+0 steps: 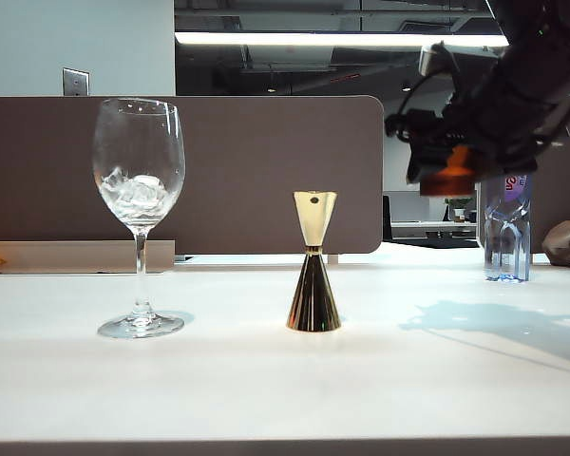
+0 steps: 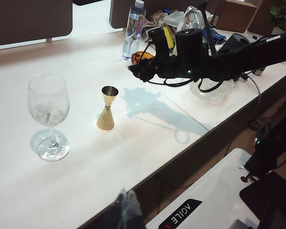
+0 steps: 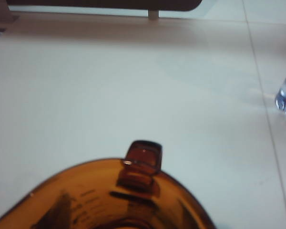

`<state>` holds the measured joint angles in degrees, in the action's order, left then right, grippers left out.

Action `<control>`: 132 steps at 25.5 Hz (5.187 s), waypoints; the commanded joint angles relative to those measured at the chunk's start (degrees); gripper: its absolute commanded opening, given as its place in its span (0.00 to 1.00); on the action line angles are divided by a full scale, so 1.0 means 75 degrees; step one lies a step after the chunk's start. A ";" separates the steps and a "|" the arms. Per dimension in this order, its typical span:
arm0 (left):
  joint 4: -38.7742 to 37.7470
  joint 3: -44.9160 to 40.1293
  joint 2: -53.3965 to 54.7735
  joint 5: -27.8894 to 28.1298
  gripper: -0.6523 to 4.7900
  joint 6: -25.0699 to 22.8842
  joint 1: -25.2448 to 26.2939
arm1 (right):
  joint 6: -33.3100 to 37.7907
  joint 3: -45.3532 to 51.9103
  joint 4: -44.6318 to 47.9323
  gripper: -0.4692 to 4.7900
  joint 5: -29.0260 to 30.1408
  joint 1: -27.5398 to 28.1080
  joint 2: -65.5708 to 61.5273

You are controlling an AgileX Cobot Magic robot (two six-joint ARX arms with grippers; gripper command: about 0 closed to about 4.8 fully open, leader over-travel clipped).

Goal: Pick up the small amber measuring cup and pour the water in it into the jigger, then pick up the jigger and pour the water in it into the wine glass.

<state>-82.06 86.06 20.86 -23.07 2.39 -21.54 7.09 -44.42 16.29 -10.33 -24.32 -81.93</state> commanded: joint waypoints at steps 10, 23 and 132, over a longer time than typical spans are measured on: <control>-0.0026 0.0020 0.0006 -0.0017 0.12 -0.0009 0.0009 | -0.1352 -0.0778 -0.0204 0.22 0.0163 -0.0778 0.0055; -0.0026 0.0020 0.0006 -0.0020 0.12 -0.0009 0.0009 | -0.2145 -0.0965 -0.0385 0.22 -0.0154 -0.1279 -0.0469; -0.0026 0.0020 0.0006 -0.0017 0.12 -0.0009 0.0009 | -0.4494 -0.1288 -0.0146 0.22 0.0000 -0.1189 -0.0705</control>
<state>-82.06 86.06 20.86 -23.05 2.39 -21.54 -32.38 -54.02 13.78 -10.39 -33.32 -87.53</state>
